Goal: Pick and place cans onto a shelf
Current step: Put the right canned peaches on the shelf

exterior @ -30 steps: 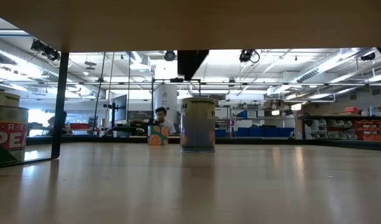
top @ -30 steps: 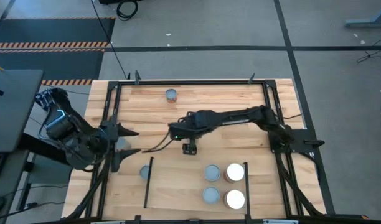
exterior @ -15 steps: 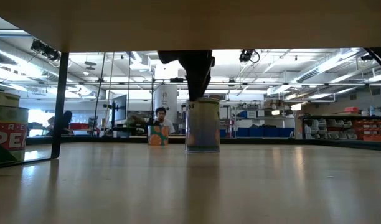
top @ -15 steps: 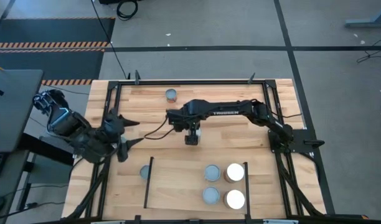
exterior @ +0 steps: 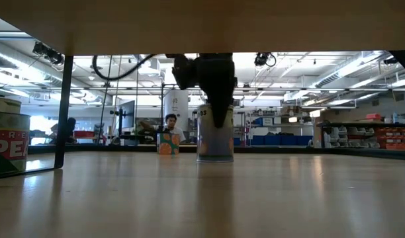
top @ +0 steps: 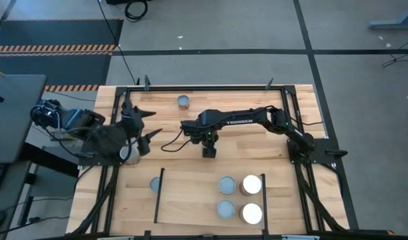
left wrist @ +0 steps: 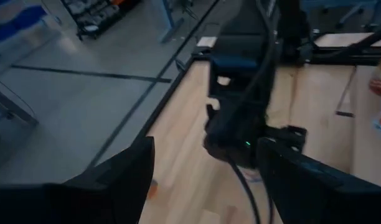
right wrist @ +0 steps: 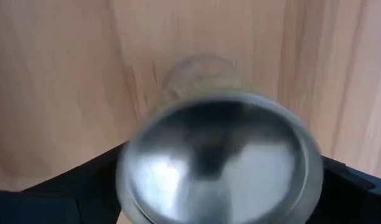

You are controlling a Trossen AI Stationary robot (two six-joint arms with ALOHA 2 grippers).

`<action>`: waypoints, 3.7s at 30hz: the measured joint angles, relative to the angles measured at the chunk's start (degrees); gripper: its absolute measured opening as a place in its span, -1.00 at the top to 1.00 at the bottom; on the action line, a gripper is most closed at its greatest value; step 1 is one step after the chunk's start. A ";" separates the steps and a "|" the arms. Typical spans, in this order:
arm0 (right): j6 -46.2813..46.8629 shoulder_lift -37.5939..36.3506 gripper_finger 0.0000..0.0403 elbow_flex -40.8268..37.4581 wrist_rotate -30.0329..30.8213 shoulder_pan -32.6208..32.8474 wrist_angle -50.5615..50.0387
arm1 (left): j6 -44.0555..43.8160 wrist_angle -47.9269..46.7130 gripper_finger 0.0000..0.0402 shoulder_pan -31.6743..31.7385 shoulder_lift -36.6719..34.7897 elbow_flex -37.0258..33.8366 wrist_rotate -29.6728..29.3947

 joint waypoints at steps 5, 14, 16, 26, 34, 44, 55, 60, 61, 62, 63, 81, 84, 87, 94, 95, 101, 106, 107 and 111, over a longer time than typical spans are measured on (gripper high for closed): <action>1.17 -0.02 -0.74 0.44 0.55 0.69 2.20 | 6.63 1.24 -0.42 4.39 -0.03 0.00 3.60; 11.03 -1.21 -0.52 7.54 -0.91 1.48 -5.46 | 9.19 0.72 -0.42 7.16 -3.19 0.00 8.21; 15.01 -1.70 -0.52 13.56 -1.85 2.64 -8.42 | 8.31 0.79 -0.42 6.52 -4.85 0.00 10.70; 27.09 -13.55 -0.56 14.51 -1.38 14.04 1.78 | 7.89 1.13 -0.42 6.09 -14.43 0.00 15.31; 31.58 -13.62 -0.58 14.49 2.58 22.78 4.53 | -1.89 -1.19 -0.42 6.00 -16.54 0.02 18.62; 29.56 -11.79 -0.58 14.10 10.67 25.68 1.74 | -6.90 -2.51 -0.42 5.63 -12.39 0.02 23.52; 19.11 -11.58 -0.59 13.97 8.39 26.68 0.09 | -11.91 -9.17 -0.42 5.65 -6.27 0.00 27.79; 13.50 -11.28 -0.60 12.77 8.03 26.67 2.26 | -14.25 -8.07 -0.42 5.63 -4.75 0.00 27.76; 12.83 -11.28 -0.61 12.44 8.28 26.65 2.76 | -14.84 -8.02 -0.42 5.63 -4.61 -0.01 27.73; 12.21 -11.20 -0.62 12.21 8.78 26.65 2.65 | -15.75 -8.09 -0.42 5.63 -4.45 -0.02 27.69; 11.69 -11.17 -0.64 12.00 9.09 26.67 2.70 | -16.27 -8.09 -0.42 5.63 -4.15 -0.02 27.64; 10.04 -11.26 -0.76 11.02 9.62 26.46 7.15 | -20.01 -8.23 -0.42 5.67 -3.91 -0.02 27.07; 10.06 -11.34 -0.76 11.02 10.53 26.60 7.16 | -20.18 -8.40 -0.42 5.67 -3.91 -0.02 27.08; 10.07 -11.62 -0.77 11.68 10.50 26.77 6.82 | -20.34 -8.85 -0.42 5.69 -3.91 -0.02 27.07; 10.56 -11.88 -0.75 17.04 10.84 27.08 7.44 | -20.34 -8.85 -0.42 5.69 -3.91 -0.02 27.08; 11.11 -11.93 -0.74 17.70 11.82 27.08 7.84 | -20.34 -8.85 -0.42 5.69 -3.91 -0.02 27.08; 10.55 -11.52 -0.72 16.73 22.25 26.95 9.24 | -20.35 -8.82 -0.42 5.69 -3.91 -0.02 27.06; 10.12 -11.32 -0.72 13.37 21.33 26.65 9.64 | -20.38 -8.82 -0.42 5.69 -3.91 -0.02 27.06; 10.19 -11.32 -0.72 13.26 20.91 26.65 9.54 | -20.37 -8.82 -0.42 5.69 -3.91 -0.02 27.06; 11.40 -11.50 -0.72 12.68 19.73 26.60 8.95 | -20.38 -8.82 -0.42 5.69 -3.91 -0.02 27.04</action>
